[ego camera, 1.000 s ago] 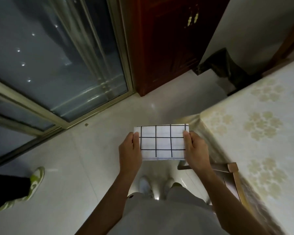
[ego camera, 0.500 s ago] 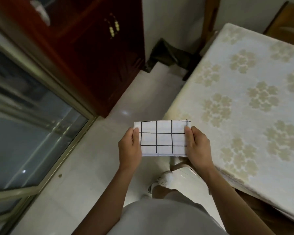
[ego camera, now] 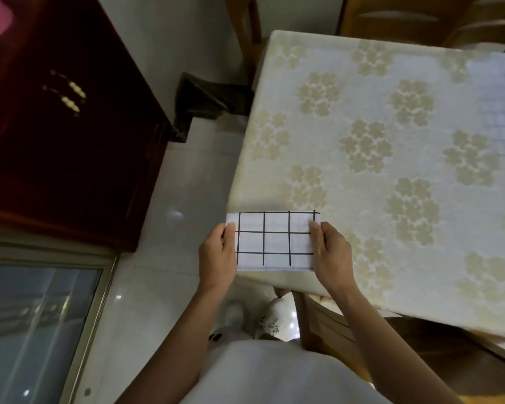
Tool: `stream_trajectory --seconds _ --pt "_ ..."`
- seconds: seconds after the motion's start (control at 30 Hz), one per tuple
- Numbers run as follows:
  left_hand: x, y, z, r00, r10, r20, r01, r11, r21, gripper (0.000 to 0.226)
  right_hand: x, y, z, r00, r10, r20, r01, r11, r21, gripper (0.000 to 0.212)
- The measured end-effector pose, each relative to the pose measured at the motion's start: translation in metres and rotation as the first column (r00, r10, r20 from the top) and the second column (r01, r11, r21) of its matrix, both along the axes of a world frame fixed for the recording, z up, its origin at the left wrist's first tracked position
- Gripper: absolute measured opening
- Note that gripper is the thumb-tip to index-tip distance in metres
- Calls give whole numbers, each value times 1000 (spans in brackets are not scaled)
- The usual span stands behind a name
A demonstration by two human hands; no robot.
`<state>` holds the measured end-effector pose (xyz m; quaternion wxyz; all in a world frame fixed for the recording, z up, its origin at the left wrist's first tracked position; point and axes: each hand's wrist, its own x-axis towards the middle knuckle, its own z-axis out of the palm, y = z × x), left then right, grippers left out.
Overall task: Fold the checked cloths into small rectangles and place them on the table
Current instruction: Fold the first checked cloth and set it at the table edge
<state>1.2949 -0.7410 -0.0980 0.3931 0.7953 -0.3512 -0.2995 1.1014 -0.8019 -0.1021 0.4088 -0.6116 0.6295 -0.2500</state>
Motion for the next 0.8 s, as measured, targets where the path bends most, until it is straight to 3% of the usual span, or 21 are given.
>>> stream_trajectory --seconds 0.33,0.5,0.8 --pt "0 -48 -29 953 10 -302 86 949 303 21 -15 -19 -28 985 -81 -155 99 989 109 43" --pt "5 -67 -45 959 18 -282 82 937 340 8 -21 -26 -42 975 -64 -213 106 975 193 30" --pt "7 -80 -61 990 -130 -53 140 889 436 15 -21 -39 -69 946 -127 -299 210 941 265 16"
